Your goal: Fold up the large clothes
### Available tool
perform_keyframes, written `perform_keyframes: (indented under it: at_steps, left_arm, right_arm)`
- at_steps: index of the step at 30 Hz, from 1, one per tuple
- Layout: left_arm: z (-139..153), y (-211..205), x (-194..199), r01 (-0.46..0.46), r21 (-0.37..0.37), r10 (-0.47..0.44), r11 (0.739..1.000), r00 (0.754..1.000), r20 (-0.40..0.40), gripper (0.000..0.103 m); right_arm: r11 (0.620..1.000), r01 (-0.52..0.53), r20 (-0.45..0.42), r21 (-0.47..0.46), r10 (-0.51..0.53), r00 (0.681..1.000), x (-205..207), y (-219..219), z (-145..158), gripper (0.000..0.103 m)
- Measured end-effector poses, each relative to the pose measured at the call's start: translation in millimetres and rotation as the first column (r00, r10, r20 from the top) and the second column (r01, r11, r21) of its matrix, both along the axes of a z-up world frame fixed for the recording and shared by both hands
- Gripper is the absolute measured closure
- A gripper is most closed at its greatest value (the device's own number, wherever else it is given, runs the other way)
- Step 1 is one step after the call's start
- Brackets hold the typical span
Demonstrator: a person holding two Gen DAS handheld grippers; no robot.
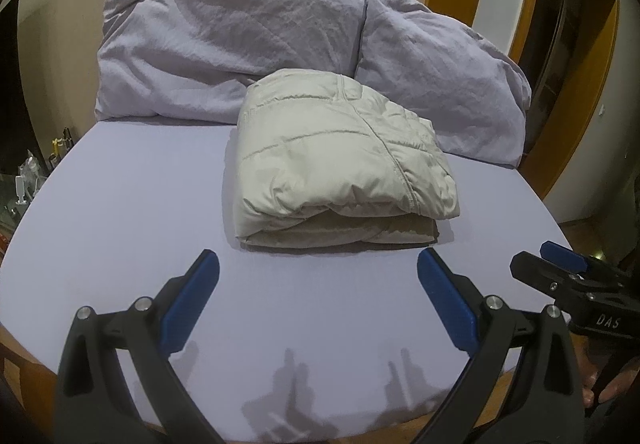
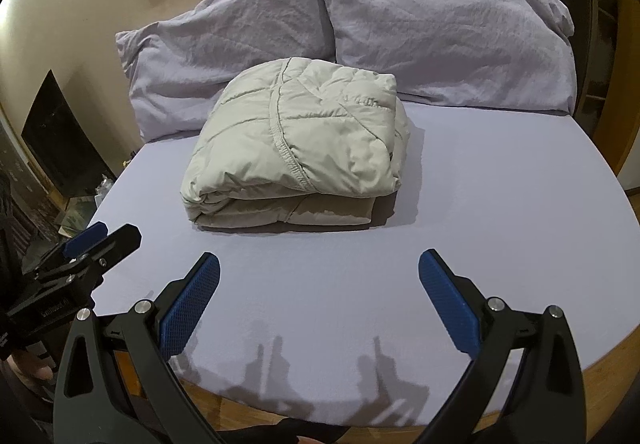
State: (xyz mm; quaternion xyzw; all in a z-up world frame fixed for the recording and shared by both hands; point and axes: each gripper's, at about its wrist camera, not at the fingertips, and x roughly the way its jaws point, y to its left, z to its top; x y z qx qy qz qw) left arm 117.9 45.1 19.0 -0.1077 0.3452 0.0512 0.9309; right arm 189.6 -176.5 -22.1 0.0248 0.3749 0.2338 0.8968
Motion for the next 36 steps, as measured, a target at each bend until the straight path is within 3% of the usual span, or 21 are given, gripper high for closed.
perform_keyframes:
  at_steps: [36]
  left_arm:
    - [-5.7,0.5,9.5,-0.012,-0.030,0.011,0.999,1.000,-0.029,0.004]
  right_arm:
    - [1.000,-0.004,-0.020,0.011,0.004,1.000,5.7,2.1,-5.3,0.002]
